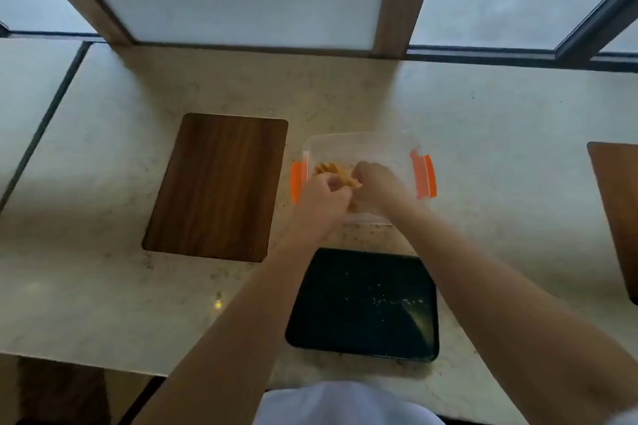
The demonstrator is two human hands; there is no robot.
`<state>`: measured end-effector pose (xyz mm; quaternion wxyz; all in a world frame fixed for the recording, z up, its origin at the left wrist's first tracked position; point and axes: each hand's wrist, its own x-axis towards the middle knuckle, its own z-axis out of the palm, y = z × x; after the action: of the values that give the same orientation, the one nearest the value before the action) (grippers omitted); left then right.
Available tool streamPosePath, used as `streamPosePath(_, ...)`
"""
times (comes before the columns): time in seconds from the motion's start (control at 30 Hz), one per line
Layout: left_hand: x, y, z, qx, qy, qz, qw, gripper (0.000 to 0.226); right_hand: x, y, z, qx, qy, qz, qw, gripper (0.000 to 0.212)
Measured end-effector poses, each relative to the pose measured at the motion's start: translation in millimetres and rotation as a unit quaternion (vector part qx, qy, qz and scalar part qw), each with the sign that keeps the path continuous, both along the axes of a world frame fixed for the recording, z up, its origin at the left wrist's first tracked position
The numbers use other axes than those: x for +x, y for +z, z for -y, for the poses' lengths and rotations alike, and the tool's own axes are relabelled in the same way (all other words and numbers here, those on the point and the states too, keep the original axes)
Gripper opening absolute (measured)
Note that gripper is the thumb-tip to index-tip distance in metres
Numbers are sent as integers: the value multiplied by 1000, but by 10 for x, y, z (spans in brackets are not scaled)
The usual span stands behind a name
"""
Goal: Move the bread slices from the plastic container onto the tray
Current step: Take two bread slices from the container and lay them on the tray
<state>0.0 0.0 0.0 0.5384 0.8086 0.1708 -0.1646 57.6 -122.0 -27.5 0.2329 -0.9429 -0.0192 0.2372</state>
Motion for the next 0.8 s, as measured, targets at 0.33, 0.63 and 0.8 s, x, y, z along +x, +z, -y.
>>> streamPosePath(0.33,121,-83,180,18,49,-42,998,36,92,-236,97,-12,37,41,998,21)
streamPosePath(0.63,317,77,388,-39,137,-16,990,10,142,52,427,100,-74,30,992,23)
streamPosePath(0.8,302,240,418,-99,154,-77,980,84,-59,519,560,189,-107,111,970,14)
